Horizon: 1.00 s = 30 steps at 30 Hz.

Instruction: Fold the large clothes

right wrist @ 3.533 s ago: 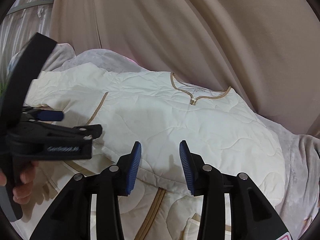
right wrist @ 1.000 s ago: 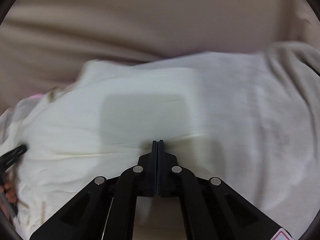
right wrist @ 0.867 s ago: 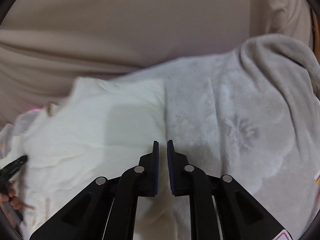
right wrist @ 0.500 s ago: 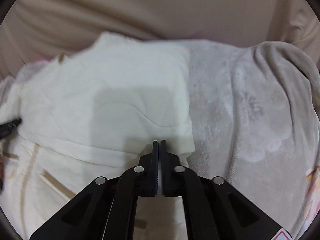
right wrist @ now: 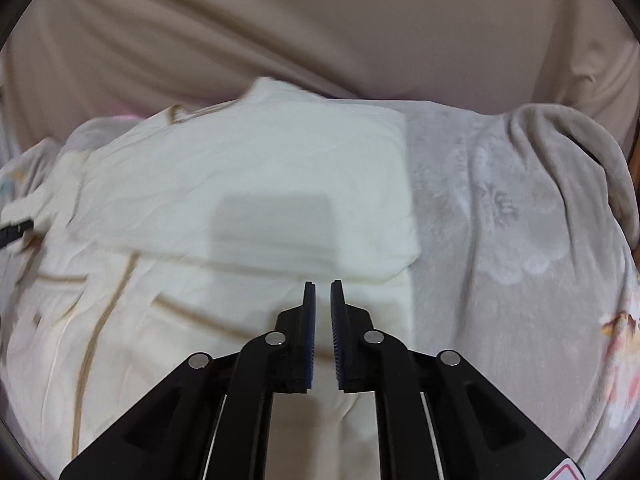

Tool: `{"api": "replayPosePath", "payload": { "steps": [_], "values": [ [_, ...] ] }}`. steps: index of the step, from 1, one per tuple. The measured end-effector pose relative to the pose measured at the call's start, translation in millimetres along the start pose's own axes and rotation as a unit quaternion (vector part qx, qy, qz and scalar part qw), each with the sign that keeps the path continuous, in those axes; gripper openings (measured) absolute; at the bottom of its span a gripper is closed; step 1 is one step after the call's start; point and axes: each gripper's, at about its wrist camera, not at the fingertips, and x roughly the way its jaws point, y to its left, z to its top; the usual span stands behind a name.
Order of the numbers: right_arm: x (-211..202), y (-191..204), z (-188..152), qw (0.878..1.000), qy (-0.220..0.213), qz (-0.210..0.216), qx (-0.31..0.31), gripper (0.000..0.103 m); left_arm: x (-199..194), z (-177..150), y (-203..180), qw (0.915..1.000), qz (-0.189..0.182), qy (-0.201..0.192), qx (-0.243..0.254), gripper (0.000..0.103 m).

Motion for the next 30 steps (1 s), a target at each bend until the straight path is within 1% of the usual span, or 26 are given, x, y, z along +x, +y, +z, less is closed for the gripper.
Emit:
{"api": "replayPosePath", "payload": {
  "steps": [1, 3, 4, 5, 7, 8, 9, 11, 13, 14, 15, 16, 17, 19, 20, 22, 24, 25, 27, 28, 29, 30],
  "values": [
    [-5, 8, -8, 1.000, 0.001, 0.008, -0.007, 0.015, -4, 1, 25, 0.9997, 0.011, -0.001, -0.021, 0.070],
    [-14, 23, -24, 1.000, 0.004, 0.021, -0.019, 0.018, -6, 4, 79, 0.9965, 0.049, 0.000, -0.068, 0.072],
    [-16, 31, -31, 0.999, 0.007, 0.026, -0.024, 0.018, -8, 5, 110, 0.9925, 0.067, -0.003, -0.102, 0.072],
    [-16, 38, -39, 0.999, 0.007, 0.032, -0.028, 0.019, -9, 6, 133, 0.9886, 0.079, -0.006, -0.128, 0.072],
    [-20, 56, -54, 0.998, 0.008, 0.036, -0.043, 0.020, -7, 8, 178, 0.9796, 0.093, -0.011, -0.177, 0.072],
    [-19, 62, -60, 0.998, 0.009, 0.035, -0.051, 0.021, -3, 8, 201, 0.9736, 0.102, -0.010, -0.204, 0.072],
    [-16, 68, -66, 0.998, 0.011, 0.040, -0.056, 0.025, 1, 9, 220, 0.9682, 0.104, -0.011, -0.227, 0.071],
    [-15, 74, -74, 0.997, 0.004, 0.029, -0.064, 0.028, 10, 11, 242, 0.9629, 0.099, -0.014, -0.251, 0.069],
    [-12, 75, -79, 0.998, -0.001, 0.020, -0.066, 0.028, 20, 15, 254, 0.9596, 0.094, -0.014, -0.265, 0.056],
    [-11, 75, -81, 0.998, -0.002, 0.020, -0.063, 0.028, 25, 18, 258, 0.9593, 0.089, -0.013, -0.268, 0.036],
    [-11, 75, -81, 0.998, -0.002, 0.022, -0.059, 0.028, 28, 22, 258, 0.9604, 0.082, -0.009, -0.266, 0.014],
    [-10, 73, -81, 0.998, -0.002, 0.025, -0.054, 0.029, 28, 28, 256, 0.9613, 0.080, -0.006, -0.264, 0.012],
    [-10, 71, -80, 0.998, -0.002, 0.027, -0.049, 0.029, 24, 35, 248, 0.9627, 0.086, -0.015, -0.256, 0.006],
    [-9, 69, -81, 0.999, -0.004, 0.028, -0.044, 0.030, 10, 54, 229, 0.9700, 0.084, -0.041, -0.224, 0.005],
    [-10, 68, -81, 0.999, -0.004, 0.027, -0.044, 0.030, -5, 65, 209, 0.9741, 0.076, -0.062, -0.204, 0.004],
    [-10, 69, -82, 0.999, -0.007, 0.025, -0.044, 0.030, -36, 85, 163, 0.9807, 0.043, -0.101, -0.162, 0.004],
    [-10, 69, -82, 0.999, -0.008, 0.024, -0.046, 0.031, -73, 101, 95, 0.9853, 0.001, -0.137, -0.102, 0.002],
    [-10, 69, -82, 0.999, -0.008, 0.025, -0.044, 0.031, -87, 106, 65, 0.9859, -0.019, -0.148, -0.076, 0.001],
    [-11, 67, -82, 0.999, -0.009, 0.031, -0.041, 0.031, -115, 110, -14, 0.9832, -0.074, -0.166, -0.014, 0.000],
    [-11, 66, -82, 0.999, -0.010, 0.034, -0.038, 0.032, -124, 109, -44, 0.9812, -0.097, -0.166, 0.010, 0.000],
    [-12, 65, -82, 0.999, -0.011, 0.037, -0.036, 0.032, -129, 106, -86, 0.9783, -0.123, -0.162, 0.041, 0.000],
    [-13, 64, -82, 0.999, -0.012, 0.040, -0.035, 0.033, -131, 100, -120, 0.9753, -0.141, -0.156, 0.067, 0.000]
  ]
}}
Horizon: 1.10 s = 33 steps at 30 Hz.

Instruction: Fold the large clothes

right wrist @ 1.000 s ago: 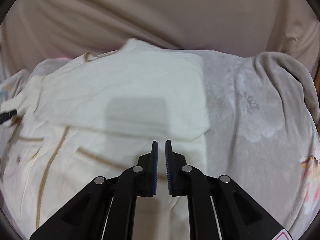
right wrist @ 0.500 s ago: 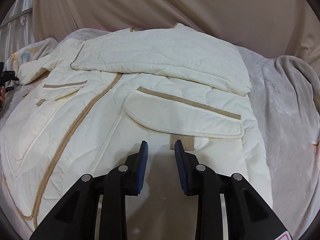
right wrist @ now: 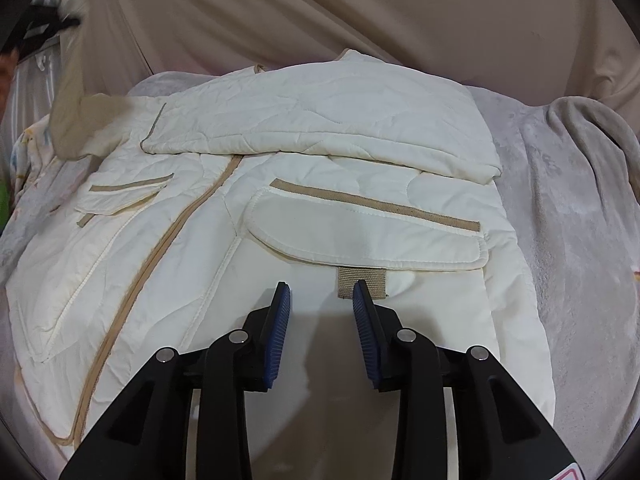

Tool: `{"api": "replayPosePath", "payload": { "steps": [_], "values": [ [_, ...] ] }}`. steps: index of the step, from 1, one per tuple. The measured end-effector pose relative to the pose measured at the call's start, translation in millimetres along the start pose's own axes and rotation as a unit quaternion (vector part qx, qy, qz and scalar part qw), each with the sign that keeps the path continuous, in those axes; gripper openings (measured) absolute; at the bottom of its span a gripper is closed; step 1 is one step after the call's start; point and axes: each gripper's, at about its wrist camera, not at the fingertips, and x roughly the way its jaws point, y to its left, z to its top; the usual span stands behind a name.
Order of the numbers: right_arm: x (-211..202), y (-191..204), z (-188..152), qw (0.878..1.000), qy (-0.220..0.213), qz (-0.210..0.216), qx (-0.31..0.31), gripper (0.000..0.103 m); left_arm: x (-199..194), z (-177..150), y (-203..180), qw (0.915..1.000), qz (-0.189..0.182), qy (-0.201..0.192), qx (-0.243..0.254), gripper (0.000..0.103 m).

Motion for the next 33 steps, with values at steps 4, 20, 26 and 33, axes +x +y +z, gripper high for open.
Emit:
{"api": "replayPosePath", "payload": {
  "steps": [4, 20, 26, 33],
  "values": [
    [-2, -2, -1, 1.000, -0.004, 0.013, 0.006, 0.040, 52, -41, -123, 0.9925, -0.063, 0.063, 0.084, 0.002],
    [-26, -46, 32, 0.995, -0.039, 0.034, 0.080, 0.059, 68, -146, -45, 0.9781, 0.017, 0.155, 0.138, 0.056],
    [12, -81, 83, 0.990, -0.012, 0.040, 0.137, 0.065, 83, -154, 44, 0.9762, 0.061, 0.202, 0.051, 0.057],
    [73, -65, 125, 0.992, 0.039, 0.025, 0.117, 0.007, 107, -148, 89, 0.9759, 0.078, 0.200, -0.038, 0.057]
  ]
}}
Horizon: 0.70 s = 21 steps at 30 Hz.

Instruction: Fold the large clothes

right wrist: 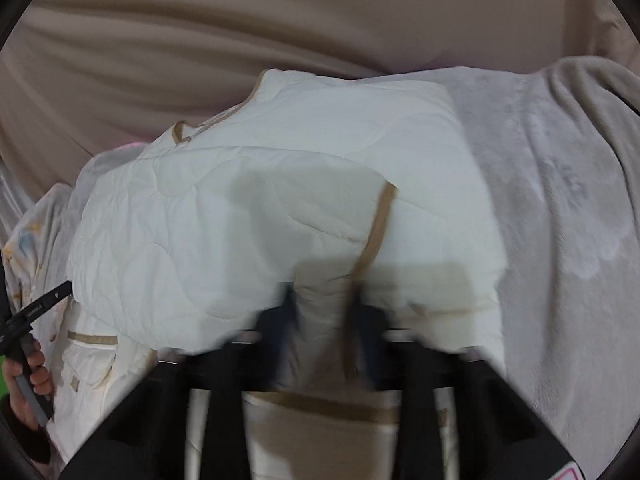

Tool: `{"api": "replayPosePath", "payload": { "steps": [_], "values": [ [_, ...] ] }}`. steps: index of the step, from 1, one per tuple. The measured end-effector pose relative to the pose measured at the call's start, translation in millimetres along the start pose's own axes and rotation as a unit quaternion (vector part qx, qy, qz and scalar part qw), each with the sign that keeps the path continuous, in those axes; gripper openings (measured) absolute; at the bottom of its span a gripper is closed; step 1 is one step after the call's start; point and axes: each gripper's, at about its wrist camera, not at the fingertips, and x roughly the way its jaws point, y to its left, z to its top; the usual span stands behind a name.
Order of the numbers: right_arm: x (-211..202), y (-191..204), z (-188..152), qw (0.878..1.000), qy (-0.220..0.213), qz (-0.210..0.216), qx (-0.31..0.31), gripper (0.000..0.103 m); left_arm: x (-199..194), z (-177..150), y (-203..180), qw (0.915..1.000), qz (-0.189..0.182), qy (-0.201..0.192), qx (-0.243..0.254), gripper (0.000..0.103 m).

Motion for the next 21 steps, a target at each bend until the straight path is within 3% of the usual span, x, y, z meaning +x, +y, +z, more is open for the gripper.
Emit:
{"api": "replayPosePath", "payload": {
  "steps": [2, 5, 7, 9, 12, 13, 14, 15, 17, 21],
  "values": [
    [-27, 21, 16, 0.998, -0.056, 0.001, -0.029, 0.007, 2, 7, -2, 0.9999, 0.007, -0.008, -0.003, 0.057],
    [-90, 48, 40, 0.984, -0.162, 0.039, -0.067, 0.006, 0, 15, -10, 0.9995, 0.019, -0.024, 0.006, 0.057],
    [-108, 51, 50, 0.976, -0.199, 0.044, -0.078, 0.006, 3, 16, -16, 0.9992, 0.026, -0.026, 0.013, 0.057],
    [-90, 39, 55, 0.981, -0.181, 0.029, -0.065, 0.006, 12, 14, -22, 0.9985, 0.042, -0.023, 0.025, 0.057],
    [-6, 10, 46, 0.996, -0.070, -0.042, -0.043, 0.007, 27, 8, -29, 0.9971, 0.061, -0.014, 0.043, 0.058],
    [23, 0, 37, 0.997, -0.029, -0.056, -0.037, 0.009, 28, 7, -29, 0.9972, 0.059, -0.013, 0.044, 0.059],
    [37, -6, 30, 0.998, -0.014, -0.050, -0.030, 0.009, 26, 7, -29, 0.9972, 0.058, -0.015, 0.044, 0.058],
    [39, -8, 25, 0.998, -0.020, -0.048, -0.026, 0.010, 22, 7, -28, 0.9971, 0.058, -0.018, 0.046, 0.058],
    [25, -5, 21, 0.998, -0.040, -0.049, -0.026, 0.021, 9, 5, -25, 0.9971, 0.052, -0.024, 0.050, 0.057],
    [-20, 5, 10, 0.995, -0.079, -0.037, -0.039, 0.027, -25, -11, -19, 0.9988, -0.011, -0.010, 0.046, 0.060]
  ]
}}
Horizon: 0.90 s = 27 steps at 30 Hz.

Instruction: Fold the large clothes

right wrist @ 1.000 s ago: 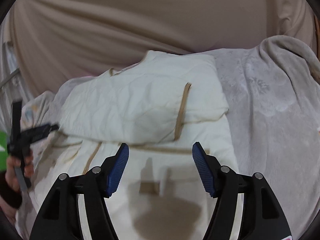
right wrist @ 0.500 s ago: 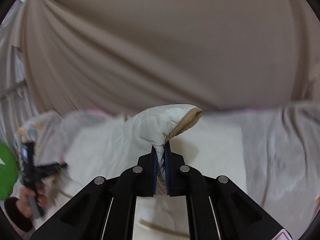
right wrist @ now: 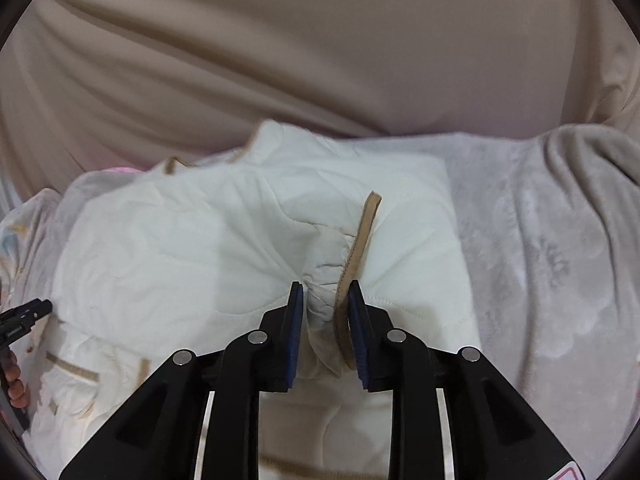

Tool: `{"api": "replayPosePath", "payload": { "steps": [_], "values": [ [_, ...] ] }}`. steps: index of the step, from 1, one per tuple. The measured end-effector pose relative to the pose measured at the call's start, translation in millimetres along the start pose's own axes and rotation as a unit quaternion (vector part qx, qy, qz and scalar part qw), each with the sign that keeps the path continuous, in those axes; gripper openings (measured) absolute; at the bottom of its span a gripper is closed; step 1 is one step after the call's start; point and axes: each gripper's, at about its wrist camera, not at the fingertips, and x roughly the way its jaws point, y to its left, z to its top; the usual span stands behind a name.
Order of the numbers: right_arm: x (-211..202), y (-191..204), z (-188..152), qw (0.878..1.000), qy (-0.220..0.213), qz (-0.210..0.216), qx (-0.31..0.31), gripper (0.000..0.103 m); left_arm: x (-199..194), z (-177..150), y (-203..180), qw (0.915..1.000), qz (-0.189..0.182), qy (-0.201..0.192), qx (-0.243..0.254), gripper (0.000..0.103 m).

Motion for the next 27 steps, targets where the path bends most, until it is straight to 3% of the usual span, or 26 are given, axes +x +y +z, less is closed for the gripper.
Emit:
{"api": "replayPosePath", "payload": {
  "steps": [2, 5, 9, 12, 13, 15, 17, 18, 20, 21, 23, 25, 27],
  "values": [
    [-23, 10, -10, 0.999, -0.008, 0.032, -0.011, 0.029, -9, -8, -3, 0.9994, -0.033, 0.012, -0.006, 0.060],
    [-25, 33, -17, 0.996, 0.019, 0.088, -0.027, 0.029, -4, -11, -18, 0.9974, -0.065, 0.030, -0.006, 0.060],
    [-8, 93, -27, 0.987, 0.045, 0.124, -0.095, 0.029, 16, -5, -50, 0.9978, -0.054, 0.034, 0.018, 0.060],
    [10, 115, -31, 0.983, 0.045, 0.094, -0.151, 0.028, 38, -4, -57, 0.9983, -0.020, 0.042, 0.035, 0.061],
    [20, 110, -31, 0.984, 0.053, 0.068, -0.158, 0.023, 42, -3, -52, 0.9983, -0.021, 0.044, 0.031, 0.062],
    [27, 82, -30, 0.985, 0.059, 0.028, -0.158, 0.014, 40, -3, -40, 0.9986, -0.026, 0.042, 0.018, 0.061],
    [24, 45, -24, 0.989, 0.045, -0.020, -0.136, 0.011, 35, -3, -30, 0.9992, -0.009, 0.034, 0.020, 0.061],
    [19, 14, -16, 0.992, 0.038, -0.050, -0.107, 0.013, 33, -4, -26, 0.9993, -0.005, 0.030, 0.021, 0.061],
    [7, -38, -3, 0.995, 0.029, -0.079, -0.044, 0.041, 25, -4, -17, 0.9996, 0.000, 0.022, 0.017, 0.061],
    [-2, -61, 3, 0.997, 0.022, -0.078, -0.010, 0.049, 18, -4, -14, 0.9998, 0.008, 0.013, 0.014, 0.060],
    [-26, -86, 12, 0.993, -0.003, -0.113, 0.031, 0.048, -2, 0, -10, 0.9996, 0.018, -0.018, 0.010, 0.060],
    [-52, -78, 18, 0.993, -0.037, -0.109, 0.016, 0.048, -20, 6, -9, 0.9987, 0.015, -0.048, 0.011, 0.062],
    [-68, -55, 24, 0.995, -0.059, -0.083, -0.014, 0.048, -30, 11, -13, 0.9976, 0.022, -0.063, 0.020, 0.078]
  ]
}}
